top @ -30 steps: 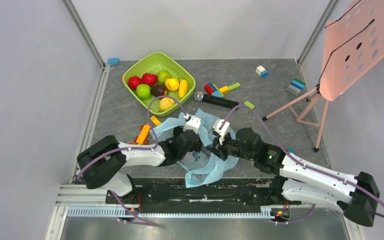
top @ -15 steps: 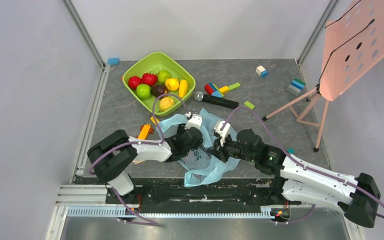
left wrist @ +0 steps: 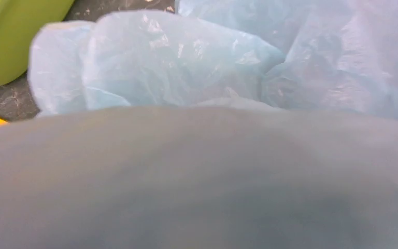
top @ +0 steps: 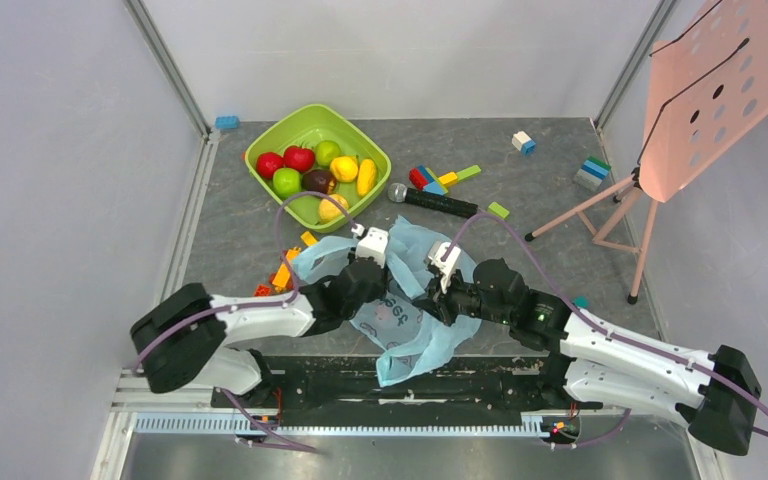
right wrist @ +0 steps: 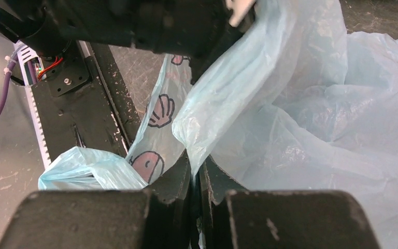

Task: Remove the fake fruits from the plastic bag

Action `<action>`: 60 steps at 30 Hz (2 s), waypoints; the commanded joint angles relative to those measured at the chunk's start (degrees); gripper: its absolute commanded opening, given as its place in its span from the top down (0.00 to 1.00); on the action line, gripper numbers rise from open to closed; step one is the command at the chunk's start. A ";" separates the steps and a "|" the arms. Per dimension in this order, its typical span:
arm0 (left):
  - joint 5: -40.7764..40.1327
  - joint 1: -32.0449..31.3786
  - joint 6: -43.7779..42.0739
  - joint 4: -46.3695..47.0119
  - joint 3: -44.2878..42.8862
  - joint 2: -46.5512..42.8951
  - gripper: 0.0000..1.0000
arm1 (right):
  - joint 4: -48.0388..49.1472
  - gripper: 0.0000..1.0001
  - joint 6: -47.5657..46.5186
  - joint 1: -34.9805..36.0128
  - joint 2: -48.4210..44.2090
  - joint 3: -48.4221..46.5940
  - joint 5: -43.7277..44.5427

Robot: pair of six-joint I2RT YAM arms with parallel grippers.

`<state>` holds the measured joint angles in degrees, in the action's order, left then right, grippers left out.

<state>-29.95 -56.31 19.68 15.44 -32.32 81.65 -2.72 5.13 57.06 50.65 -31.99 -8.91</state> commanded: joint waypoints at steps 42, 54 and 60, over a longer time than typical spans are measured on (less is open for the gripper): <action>9.34 0.54 6.33 3.90 -7.68 11.83 0.42 | 7.17 0.94 4.00 0.25 1.64 2.02 -1.32; 12.79 0.47 5.35 3.35 -4.24 2.61 0.52 | 5.23 0.94 3.78 0.25 0.62 2.22 7.29; 17.74 0.50 3.82 0.02 -2.52 -5.75 0.52 | 2.90 0.96 2.01 0.25 -0.21 2.55 13.12</action>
<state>-16.36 -55.94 24.12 16.47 -36.01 81.67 1.45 8.40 57.08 51.59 -29.91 -2.07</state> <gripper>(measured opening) 0.593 0.054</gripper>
